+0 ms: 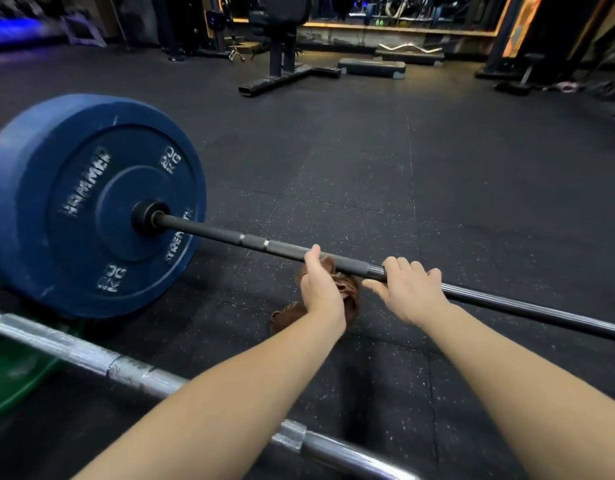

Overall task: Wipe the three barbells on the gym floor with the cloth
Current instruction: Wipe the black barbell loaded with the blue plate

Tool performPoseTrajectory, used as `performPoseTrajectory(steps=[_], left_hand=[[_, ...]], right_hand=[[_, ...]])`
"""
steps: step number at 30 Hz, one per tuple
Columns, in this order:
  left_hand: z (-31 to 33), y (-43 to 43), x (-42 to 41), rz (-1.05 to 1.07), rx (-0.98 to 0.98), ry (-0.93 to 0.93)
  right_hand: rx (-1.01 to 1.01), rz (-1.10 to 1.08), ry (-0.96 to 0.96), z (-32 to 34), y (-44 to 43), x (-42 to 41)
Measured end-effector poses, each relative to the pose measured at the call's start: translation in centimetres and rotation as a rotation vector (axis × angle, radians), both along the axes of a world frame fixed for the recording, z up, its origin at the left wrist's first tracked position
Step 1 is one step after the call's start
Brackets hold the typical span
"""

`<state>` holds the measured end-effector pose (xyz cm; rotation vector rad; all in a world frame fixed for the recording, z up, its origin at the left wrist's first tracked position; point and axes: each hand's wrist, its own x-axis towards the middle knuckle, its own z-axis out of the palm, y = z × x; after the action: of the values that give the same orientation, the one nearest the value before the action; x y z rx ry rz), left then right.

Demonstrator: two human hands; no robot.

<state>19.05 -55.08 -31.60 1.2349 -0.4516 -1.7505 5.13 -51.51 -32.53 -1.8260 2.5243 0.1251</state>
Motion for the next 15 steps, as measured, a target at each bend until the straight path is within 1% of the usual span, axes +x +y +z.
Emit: performPoseTrajectory(steps=[3, 6, 8, 9, 11, 13, 15], left_hand=[[0.1, -1.2, 1.3, 0.064, 0.002, -0.006], [0.5, -1.9, 2.0, 0.119, 0.003, -0.032], [0.5, -1.7, 1.7, 0.126, 0.0, -0.053], [0.5, -1.4, 1.3, 0.127, 0.005, -0.057], [0.6, -0.7, 0.2, 0.134, 0.03, -0.049], [0.7, 0.2, -1.4, 0.122, 0.056, -0.027], [0.4, 1.9, -3.6, 0.059, 0.08, -0.019]], right_hand=[[0.055, 0.054, -0.042, 0.9, 1.0, -1.9], [0.01, 0.071, 0.068, 1.7, 3.7, -6.3], [0.035, 0.058, 0.164, 1.5, 6.1, -8.8], [0.043, 0.032, 0.171, 1.0, 7.0, -9.6], [0.026, -0.009, 0.144, 0.3, 7.9, -10.1], [0.024, -0.004, 0.122, 0.1, 7.6, -10.1], [0.075, 0.0, 0.076, 0.6, 7.2, -10.1]])
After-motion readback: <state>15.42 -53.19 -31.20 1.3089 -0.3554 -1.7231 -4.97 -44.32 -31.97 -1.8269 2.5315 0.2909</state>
